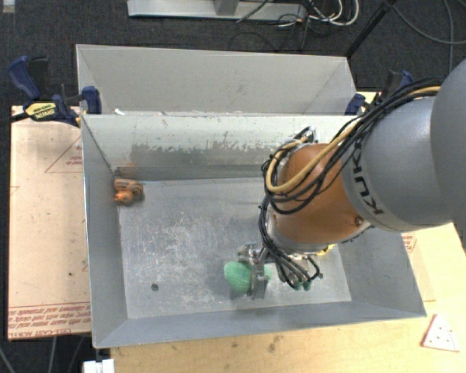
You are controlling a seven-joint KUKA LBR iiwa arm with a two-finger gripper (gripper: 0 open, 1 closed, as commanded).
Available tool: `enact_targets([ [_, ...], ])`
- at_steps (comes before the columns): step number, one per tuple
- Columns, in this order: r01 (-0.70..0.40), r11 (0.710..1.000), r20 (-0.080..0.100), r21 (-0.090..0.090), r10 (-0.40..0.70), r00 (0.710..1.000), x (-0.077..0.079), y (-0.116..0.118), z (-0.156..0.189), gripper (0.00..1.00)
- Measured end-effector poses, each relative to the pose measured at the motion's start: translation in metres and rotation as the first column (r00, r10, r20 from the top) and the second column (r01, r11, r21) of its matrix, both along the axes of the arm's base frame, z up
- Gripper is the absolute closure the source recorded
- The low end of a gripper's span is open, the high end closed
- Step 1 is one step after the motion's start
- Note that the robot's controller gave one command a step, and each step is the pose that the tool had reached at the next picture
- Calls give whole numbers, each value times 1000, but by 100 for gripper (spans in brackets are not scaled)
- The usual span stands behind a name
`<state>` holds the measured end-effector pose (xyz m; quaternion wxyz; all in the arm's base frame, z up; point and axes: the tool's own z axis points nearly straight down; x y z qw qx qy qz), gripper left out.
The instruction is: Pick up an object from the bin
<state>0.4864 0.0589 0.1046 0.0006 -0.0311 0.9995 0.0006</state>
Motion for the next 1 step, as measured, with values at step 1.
enact_targets([
  [1,0,1000,3,0,0,1000,1,0,7,100],
])
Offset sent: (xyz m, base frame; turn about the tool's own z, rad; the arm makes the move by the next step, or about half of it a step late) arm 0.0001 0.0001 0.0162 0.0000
